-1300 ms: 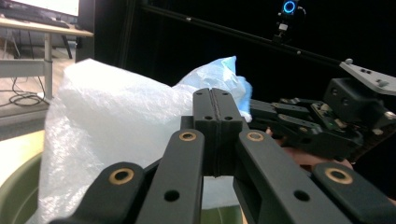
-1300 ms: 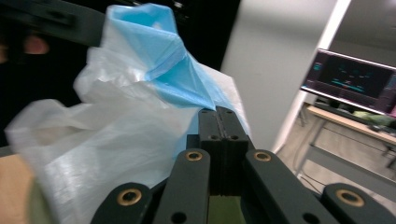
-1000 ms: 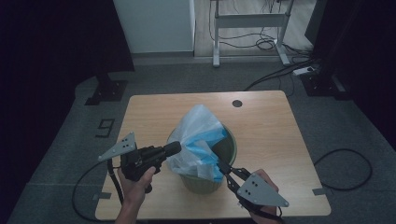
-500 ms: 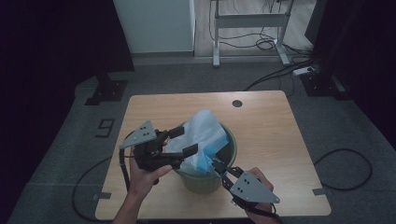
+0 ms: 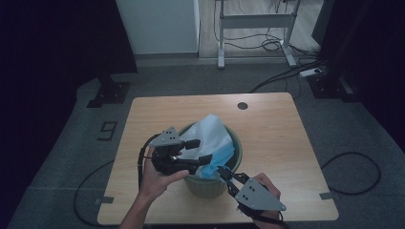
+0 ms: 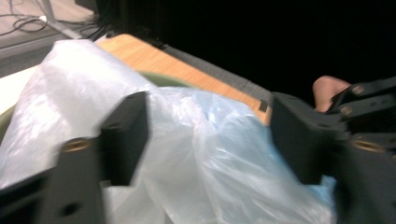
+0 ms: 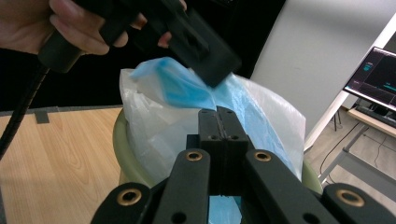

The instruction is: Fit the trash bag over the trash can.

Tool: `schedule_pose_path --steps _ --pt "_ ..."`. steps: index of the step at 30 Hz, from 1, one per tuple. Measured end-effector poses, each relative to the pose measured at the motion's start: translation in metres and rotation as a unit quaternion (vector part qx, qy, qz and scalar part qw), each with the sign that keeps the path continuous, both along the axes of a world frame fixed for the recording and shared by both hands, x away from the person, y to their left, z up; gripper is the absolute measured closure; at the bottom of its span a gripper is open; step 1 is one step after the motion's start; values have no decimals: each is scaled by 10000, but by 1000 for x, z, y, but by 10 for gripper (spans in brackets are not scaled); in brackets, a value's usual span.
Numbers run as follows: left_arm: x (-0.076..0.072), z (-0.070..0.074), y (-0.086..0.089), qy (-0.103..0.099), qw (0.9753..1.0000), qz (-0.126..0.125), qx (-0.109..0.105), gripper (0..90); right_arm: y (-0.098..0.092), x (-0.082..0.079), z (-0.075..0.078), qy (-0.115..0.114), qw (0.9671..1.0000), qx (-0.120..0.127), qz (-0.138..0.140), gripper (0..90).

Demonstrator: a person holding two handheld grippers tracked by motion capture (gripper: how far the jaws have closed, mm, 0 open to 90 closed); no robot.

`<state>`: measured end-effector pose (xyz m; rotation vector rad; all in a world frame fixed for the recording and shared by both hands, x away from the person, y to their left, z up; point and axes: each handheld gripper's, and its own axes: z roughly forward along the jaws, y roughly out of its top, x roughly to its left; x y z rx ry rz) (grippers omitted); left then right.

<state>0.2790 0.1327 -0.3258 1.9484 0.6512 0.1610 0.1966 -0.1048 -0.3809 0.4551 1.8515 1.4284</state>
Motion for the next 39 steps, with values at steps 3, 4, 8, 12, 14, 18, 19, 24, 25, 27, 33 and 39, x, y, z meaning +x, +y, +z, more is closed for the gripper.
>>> schedule_pose_path --steps 3,4,8,12,14,18,19,24,25,27,33,39 --pt "-2 -7 -1 16 9999 -42 133 561 2 -2 0 -35 10000 -68 -13 891" --pt "-2 -8 -1 21 9998 -39 174 629 2 -2 -1 -44 10000 -87 -18 891" --pt "-2 -13 2 45 9998 -30 182 810 1 -1 -3 -25 9999 -92 -44 891" --pt "-2 -16 9 -46 10000 53 -34 882 0 -1 -5 -20 9999 -109 -55 891" --pt "-4 -15 13 -188 9996 148 -157 891 -1 -2 -6 -13 9999 -118 -56 891" --pt "-9 -10 24 -471 9971 294 -514 895 -1 -4 -9 16 9999 -139 -28 891" --pt "-11 -9 26 -544 9962 302 -604 895 0 -4 -10 29 9999 -151 -17 891" --pt "-23 -5 37 -946 9899 470 -947 896 4 -7 -17 108 9997 -218 82 891" --pt "-25 -5 40 -992 9884 509 -1035 896 4 -8 -18 133 9996 -229 107 891" --pt "-26 -5 45 -962 9873 507 -1161 896 5 -9 -21 178 9994 -238 154 890" --pt "-26 -8 58 -894 9830 560 -1503 896 -4 -7 -20 154 9999 -9 -67 716" --pt "-25 -3 61 -823 9801 545 -1720 896 -12 4 -14 198 9990 146 -366 578"
